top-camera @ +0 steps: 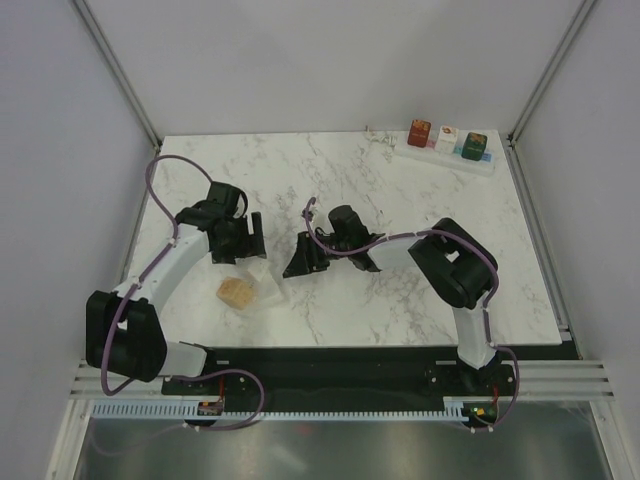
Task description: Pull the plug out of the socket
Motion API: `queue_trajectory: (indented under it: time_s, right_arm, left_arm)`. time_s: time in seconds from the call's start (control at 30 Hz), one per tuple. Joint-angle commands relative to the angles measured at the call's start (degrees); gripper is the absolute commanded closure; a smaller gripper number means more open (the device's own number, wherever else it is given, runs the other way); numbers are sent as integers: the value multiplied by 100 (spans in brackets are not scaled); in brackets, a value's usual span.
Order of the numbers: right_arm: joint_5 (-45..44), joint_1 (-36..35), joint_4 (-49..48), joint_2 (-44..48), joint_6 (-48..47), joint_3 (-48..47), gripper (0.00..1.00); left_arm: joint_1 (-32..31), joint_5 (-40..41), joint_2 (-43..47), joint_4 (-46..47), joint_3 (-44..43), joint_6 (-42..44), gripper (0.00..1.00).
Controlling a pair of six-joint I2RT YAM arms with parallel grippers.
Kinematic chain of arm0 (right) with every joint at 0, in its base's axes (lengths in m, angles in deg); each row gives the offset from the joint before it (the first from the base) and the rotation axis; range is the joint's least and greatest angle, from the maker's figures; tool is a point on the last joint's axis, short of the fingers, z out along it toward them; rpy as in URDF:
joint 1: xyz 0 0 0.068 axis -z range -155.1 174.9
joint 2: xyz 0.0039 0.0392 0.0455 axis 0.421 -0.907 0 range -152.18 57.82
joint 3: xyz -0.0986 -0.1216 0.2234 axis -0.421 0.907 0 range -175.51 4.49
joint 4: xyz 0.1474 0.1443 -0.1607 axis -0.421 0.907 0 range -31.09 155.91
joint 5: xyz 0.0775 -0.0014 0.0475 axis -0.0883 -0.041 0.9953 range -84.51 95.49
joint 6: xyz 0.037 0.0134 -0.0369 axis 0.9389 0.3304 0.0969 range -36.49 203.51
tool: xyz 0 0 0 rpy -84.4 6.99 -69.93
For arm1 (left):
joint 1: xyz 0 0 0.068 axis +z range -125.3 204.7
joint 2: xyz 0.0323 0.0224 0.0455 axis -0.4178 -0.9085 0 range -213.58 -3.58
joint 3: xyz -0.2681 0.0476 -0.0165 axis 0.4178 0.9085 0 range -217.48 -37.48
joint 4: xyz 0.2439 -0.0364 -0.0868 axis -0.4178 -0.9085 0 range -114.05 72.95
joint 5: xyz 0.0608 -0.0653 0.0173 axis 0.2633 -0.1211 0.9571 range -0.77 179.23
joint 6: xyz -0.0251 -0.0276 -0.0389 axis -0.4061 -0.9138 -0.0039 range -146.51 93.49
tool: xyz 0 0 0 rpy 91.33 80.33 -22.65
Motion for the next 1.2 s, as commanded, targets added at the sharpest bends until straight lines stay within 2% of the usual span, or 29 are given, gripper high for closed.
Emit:
queue_trajectory:
  time_s: [0.0,0.13,0.33,0.53,0.77,0.9,1.03,1.17]
  right_arm:
    - [159,-10,-306,282,-148,45,38]
    - [256,-10,-377,186,-95,28,38]
    - [291,-10,-394,168,-121,19,37]
    - [318,16,-324,212,-227,19,37]
    - [335,78,-342,247,-218,63,37]
    - [344,86,-359,273,-218,80,37]
    - [248,157,-526,317,-17,177,37]
    - [-199,210,-335,378,221,195,37]
  left_arm:
    - [-22,489,-56,85,-56,286,13]
    - [-22,490,198,76,-100,322,13]
    - [-22,393,287,76,-144,567,5]
    - [-22,42,-117,32,-92,936,5]
    - [-22,-239,-372,76,-100,840,5]
    - [-22,-494,-486,208,-83,709,11]
    - [-22,-591,-425,322,22,402,22]
    - [-22,-513,-180,454,181,85,39]
